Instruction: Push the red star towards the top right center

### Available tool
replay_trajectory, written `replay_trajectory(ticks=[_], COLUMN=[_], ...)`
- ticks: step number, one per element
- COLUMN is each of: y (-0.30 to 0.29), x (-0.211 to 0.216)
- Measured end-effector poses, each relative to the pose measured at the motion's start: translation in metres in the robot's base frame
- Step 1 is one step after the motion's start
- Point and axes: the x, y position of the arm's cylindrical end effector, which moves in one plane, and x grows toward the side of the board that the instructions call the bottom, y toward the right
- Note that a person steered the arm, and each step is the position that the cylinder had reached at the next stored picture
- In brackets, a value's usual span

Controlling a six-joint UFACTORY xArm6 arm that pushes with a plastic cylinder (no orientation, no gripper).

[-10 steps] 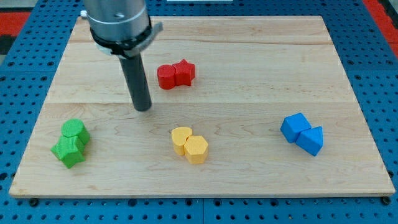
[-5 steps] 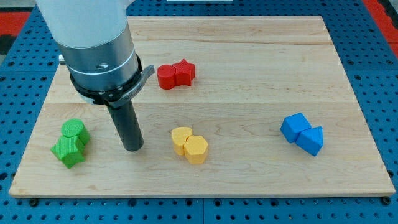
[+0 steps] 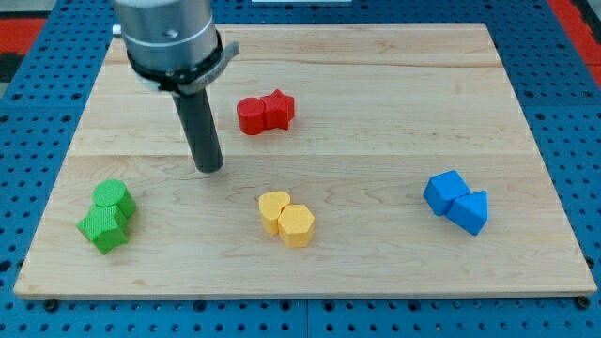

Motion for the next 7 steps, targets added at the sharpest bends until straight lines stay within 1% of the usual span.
replay_trajectory(ticks=[2,5,7], y=[0.070,0.078,0.112], x=[-0.058,-0.116,-0.163])
